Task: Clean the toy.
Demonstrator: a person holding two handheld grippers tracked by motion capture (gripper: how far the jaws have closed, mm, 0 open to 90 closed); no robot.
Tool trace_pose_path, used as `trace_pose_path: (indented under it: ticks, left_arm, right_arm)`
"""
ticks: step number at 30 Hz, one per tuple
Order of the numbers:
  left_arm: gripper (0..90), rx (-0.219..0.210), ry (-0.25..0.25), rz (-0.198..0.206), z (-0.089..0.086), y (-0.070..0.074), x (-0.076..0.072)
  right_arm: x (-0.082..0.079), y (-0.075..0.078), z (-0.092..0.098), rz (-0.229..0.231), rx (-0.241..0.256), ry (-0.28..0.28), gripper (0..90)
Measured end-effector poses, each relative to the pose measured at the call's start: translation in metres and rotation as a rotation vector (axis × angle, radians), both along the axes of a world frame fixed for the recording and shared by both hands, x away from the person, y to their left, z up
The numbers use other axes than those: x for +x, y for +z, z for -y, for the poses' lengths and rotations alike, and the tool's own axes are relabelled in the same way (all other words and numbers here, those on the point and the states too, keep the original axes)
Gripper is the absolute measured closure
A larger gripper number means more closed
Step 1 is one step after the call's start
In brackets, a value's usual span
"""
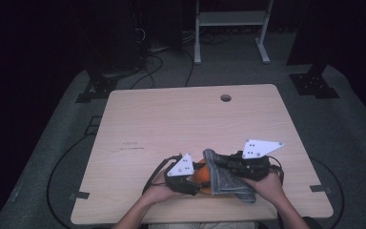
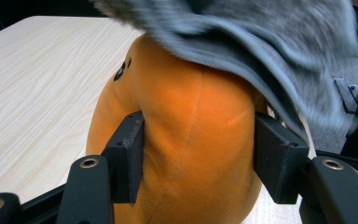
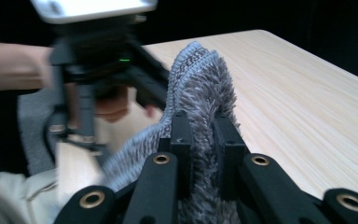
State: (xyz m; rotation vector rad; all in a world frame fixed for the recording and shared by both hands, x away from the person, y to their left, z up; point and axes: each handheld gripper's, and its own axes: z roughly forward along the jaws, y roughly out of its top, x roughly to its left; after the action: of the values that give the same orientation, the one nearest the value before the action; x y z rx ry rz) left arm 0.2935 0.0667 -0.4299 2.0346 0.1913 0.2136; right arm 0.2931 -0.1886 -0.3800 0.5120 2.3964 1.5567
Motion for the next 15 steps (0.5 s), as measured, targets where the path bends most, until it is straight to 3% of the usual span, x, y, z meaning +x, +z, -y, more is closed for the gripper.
trace_pose_path:
  ticks: [8, 15]
  left_arm:
    - [39.7, -0.039, 0.026, -0.045, -0.004, -0.001, 0.006]
    - [39.4, -0.051, 0.056, -0.068, -0.004, 0.000, 0.008]
  right_arm:
    - [0.006, -0.017, 0.033, -0.058, 0.025, -0.084, 80.3]
    - [-0.009, -0.026, 0.046, -0.081, 0.035, -0.085, 80.4]
